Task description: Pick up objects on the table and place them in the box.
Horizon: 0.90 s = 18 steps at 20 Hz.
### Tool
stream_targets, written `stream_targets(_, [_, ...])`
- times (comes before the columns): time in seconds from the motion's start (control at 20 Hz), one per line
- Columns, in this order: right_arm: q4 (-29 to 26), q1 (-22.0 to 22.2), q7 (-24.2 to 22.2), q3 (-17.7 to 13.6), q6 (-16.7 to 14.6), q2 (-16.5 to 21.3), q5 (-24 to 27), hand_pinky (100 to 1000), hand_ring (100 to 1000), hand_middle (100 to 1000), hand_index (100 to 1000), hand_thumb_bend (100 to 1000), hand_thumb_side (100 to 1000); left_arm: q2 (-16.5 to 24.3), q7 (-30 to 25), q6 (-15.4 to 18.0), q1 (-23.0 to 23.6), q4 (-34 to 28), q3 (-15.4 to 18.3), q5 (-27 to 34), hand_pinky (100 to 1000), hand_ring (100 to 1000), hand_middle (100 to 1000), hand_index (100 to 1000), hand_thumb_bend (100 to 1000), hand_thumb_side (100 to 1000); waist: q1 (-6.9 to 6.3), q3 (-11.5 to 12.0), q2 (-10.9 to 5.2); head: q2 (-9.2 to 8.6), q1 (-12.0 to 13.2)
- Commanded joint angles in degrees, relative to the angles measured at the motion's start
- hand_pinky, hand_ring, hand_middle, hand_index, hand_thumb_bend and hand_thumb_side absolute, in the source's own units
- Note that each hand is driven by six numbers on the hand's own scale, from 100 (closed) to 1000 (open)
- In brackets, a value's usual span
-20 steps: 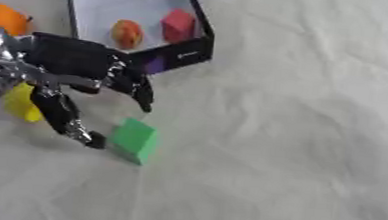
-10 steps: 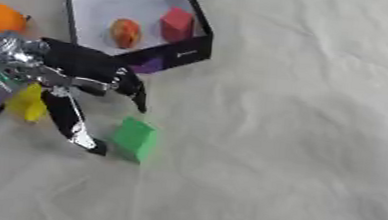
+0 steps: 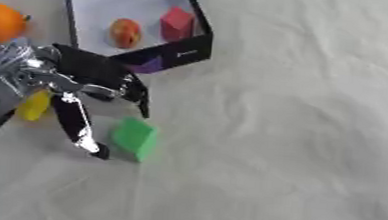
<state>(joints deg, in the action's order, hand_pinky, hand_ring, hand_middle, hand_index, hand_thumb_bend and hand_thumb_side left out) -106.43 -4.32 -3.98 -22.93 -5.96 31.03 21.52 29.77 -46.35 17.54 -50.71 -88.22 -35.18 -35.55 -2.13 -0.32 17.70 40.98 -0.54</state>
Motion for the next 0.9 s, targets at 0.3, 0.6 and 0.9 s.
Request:
stream_targets(0.3, [-0.18, -0.24, 0.23, -0.68, 0.25, 1.12, -0.37, 829, 792, 660, 899, 100, 690, 0.00, -1.96, 3.00, -1.00, 0.62, 0.40, 1.61, 877, 689, 565, 688, 314, 205, -0.29, 0.04, -0.33, -0.17, 0.22])
stream_targets(0.6, [-0.16, -0.19, 0.21, -0.60, 0.25, 1.31, -0.31, 830, 792, 660, 899, 100, 686, 0.49, -0.72, 0.59, -0.93, -0.66, 0.73, 4.21, 826, 614, 485, 588, 248, 185, -0.19, -0.04, -0.64, -0.22, 0.12])
stream_targets(0.9, [-0.23, 0.05, 0.23, -0.63, 0.12, 1.54, -0.14, 831, 792, 660, 899, 100, 683, 2.48, 2.51, -0.57, -0.72, -6.76, 4.03, 5.67, 793, 584, 457, 520, 327, 151, -0.13, 0.18, -0.96, -0.14, -0.14])
